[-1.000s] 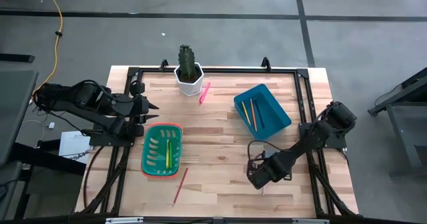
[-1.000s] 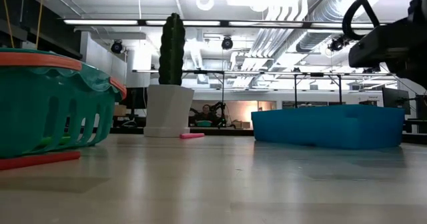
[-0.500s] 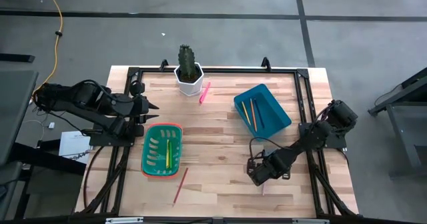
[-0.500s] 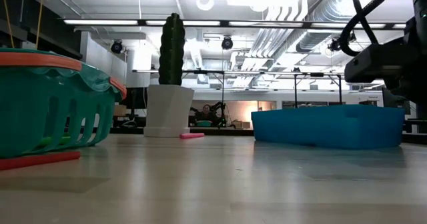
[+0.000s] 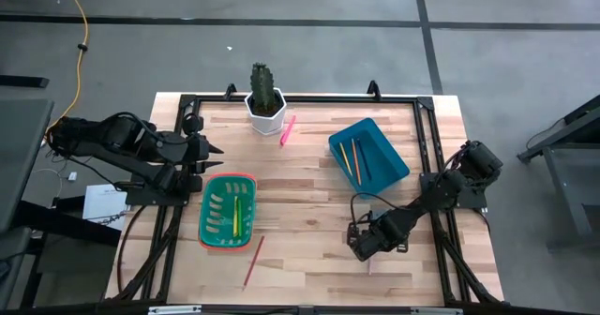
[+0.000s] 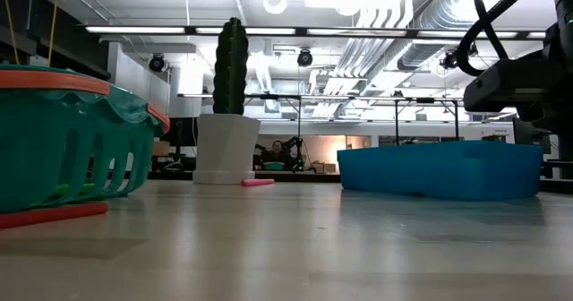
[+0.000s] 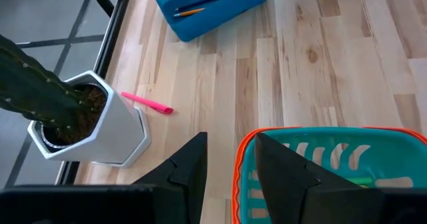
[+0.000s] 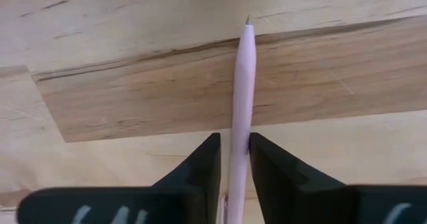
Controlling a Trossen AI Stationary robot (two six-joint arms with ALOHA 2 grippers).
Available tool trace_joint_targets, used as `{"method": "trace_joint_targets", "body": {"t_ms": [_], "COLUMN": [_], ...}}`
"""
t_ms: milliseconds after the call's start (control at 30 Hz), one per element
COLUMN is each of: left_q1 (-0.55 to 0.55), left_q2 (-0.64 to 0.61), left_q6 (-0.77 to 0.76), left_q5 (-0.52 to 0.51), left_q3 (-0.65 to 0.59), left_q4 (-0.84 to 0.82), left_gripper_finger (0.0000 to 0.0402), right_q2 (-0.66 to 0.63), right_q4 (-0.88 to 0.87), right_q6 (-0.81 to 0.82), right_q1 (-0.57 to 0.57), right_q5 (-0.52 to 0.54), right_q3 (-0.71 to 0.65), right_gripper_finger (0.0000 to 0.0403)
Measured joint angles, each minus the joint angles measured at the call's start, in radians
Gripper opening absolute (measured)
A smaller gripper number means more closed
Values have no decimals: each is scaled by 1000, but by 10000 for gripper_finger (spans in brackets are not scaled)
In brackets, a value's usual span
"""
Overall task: Sort pens & pencils
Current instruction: Put the light pink pen into the green basket
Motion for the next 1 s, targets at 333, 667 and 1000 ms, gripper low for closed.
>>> {"method": "trace_joint_targets", "body": {"t_ms": [333,667,1000], "left_q1": [0,0,0], "left_q2": [0,0,0], "left_q6": [0,0,0], "left_q5": [0,0,0], "left_q3": [0,0,0], "left_q4": [0,0,0], "left_gripper_finger": [113,113,113], "right_q2": [0,0,0], "right_q4": [6,14,24], "right_q6": [-2,-3,-6], "right_q1": [0,0,-2], "right_q5": [0,11,26], "right_q3": [0,0,0], "right_gripper_finger": [46,31,30]}}
